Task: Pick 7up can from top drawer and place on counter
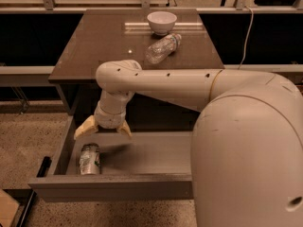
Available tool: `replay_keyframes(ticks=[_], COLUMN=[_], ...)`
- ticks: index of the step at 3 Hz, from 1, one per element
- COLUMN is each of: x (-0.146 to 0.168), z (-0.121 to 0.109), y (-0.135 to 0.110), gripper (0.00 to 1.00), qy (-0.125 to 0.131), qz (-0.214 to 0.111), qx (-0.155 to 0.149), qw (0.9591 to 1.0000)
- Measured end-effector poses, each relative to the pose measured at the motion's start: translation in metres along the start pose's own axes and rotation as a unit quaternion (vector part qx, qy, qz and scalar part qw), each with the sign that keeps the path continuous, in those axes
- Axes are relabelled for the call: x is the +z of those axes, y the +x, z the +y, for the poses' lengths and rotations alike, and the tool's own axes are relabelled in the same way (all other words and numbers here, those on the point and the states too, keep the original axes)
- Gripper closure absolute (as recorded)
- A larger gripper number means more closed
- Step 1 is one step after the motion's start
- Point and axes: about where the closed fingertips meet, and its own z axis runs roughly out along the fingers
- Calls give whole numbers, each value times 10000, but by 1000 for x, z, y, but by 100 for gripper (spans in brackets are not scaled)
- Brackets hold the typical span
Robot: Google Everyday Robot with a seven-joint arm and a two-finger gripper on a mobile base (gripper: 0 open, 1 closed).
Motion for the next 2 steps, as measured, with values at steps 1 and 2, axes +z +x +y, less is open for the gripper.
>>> replay_keyframes(ticks=[1,2], x=[7,12], z=[5,6], y=[12,29], gripper=[0,0], qy=[18,145], qz=[160,326], qx=[56,121], qw=[9999,9993])
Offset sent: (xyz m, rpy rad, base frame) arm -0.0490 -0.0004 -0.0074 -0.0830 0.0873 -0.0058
